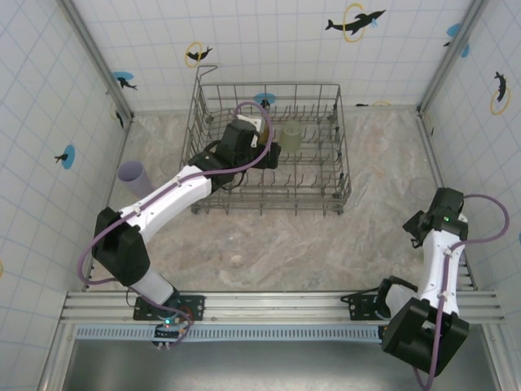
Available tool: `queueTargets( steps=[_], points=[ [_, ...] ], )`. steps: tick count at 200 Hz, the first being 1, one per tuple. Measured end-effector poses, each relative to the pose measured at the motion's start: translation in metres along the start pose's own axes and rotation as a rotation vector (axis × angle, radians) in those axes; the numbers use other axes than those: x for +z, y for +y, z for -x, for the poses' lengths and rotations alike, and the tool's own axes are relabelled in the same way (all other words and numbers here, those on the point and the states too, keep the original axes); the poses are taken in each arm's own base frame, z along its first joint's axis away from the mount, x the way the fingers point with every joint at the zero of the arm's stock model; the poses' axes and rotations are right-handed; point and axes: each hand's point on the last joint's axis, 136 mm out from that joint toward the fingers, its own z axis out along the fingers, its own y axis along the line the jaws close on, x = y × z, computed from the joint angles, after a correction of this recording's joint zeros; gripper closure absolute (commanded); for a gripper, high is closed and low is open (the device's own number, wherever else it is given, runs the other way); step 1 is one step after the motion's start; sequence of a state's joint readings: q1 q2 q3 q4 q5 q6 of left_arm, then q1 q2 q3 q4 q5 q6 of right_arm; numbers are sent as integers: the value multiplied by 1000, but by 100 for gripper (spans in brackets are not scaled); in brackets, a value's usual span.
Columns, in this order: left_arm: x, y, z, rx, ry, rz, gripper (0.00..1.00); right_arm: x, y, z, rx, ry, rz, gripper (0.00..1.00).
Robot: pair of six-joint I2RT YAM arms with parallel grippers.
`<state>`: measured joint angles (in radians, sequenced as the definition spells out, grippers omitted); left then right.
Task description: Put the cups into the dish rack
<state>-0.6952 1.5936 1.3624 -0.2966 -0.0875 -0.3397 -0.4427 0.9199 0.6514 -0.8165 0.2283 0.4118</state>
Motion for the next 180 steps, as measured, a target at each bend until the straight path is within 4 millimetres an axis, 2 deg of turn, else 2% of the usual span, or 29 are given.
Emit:
queueTargets(
  steps=[23, 79, 109, 180],
  points=[
    [-2, 0, 5, 10, -7, 8, 3, 7, -3, -4, 15, 15, -4, 32],
    [-3, 0, 7, 18, -10, 7, 2, 10, 2, 1, 26, -2, 19, 79],
    [-3, 0, 6, 18, -6, 8, 2, 10, 2, 2, 23, -6, 22, 100],
    [-3, 1, 3, 19, 7, 12, 2, 9, 4, 2, 17, -9, 31, 100]
  ],
)
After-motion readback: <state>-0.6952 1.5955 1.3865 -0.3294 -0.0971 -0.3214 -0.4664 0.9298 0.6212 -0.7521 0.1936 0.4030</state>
